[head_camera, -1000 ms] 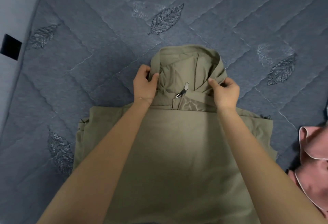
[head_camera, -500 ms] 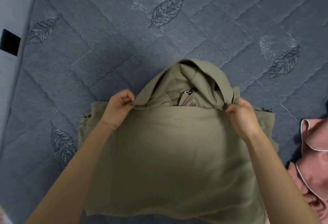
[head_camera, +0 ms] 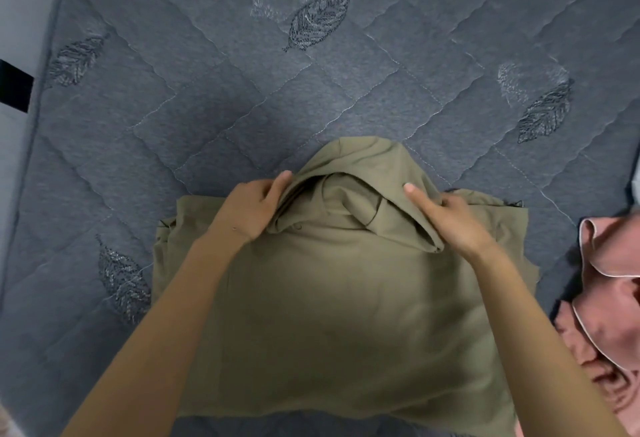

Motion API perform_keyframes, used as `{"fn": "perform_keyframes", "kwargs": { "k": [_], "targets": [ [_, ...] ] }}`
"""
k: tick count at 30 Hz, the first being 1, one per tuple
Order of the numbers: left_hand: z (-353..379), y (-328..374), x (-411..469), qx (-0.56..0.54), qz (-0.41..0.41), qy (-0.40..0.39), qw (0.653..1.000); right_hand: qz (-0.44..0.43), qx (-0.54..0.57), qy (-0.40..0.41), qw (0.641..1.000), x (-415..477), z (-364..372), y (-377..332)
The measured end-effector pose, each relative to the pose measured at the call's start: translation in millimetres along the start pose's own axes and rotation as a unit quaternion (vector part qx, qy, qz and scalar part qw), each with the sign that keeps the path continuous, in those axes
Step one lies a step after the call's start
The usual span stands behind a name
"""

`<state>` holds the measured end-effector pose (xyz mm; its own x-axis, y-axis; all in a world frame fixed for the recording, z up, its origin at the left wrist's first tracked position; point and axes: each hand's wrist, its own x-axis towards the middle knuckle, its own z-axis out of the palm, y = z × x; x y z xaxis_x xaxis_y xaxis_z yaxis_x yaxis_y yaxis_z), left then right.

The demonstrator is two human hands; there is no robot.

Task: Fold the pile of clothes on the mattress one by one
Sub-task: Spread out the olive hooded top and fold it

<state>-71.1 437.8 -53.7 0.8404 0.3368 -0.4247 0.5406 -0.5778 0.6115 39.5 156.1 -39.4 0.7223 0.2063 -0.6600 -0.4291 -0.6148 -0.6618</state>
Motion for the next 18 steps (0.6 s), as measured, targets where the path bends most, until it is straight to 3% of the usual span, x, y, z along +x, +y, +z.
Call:
{"fn": "perform_keyframes", "kwargs": {
  "k": [3, 7, 11, 13, 15, 16, 18],
  "targets": [
    [7, 0, 2, 0.103, 0.031, -0.025, 0.994, -0.066, 0.040, 0.030, 0.997, -3, 11, -1],
    [12, -6, -10, 0.125, 0.095, -0.005, 0.988, -0.077, 0.112, -0.004, 0.991, -8, 16, -1],
    [20, -12, -21, 0.120, 0.063, -0.011, 0.991, -0.105, 0.087, -0.050, 0.989, -25, 15, 6],
    [14, -8, -21, 0.017, 0.035, -0.054, 0.998, -0.137, 0.026, -0.057, 0.989, -33, 13, 11],
    [9, 4, -19, -0.203, 0.043, -0.082, 0.975, -0.165, -0.023, -0.066, 0.984, -40, 12, 13],
    [11, 12, -16, -0.285, 0.054, -0.068, 0.955, -0.185, -0.046, -0.067, 0.979, -42, 12, 14],
    [20, 30, -8, -0.320, 0.060, -0.002, 0.946, -0.219, -0.073, -0.067, 0.971, -45, 12, 15]
  ]
}}
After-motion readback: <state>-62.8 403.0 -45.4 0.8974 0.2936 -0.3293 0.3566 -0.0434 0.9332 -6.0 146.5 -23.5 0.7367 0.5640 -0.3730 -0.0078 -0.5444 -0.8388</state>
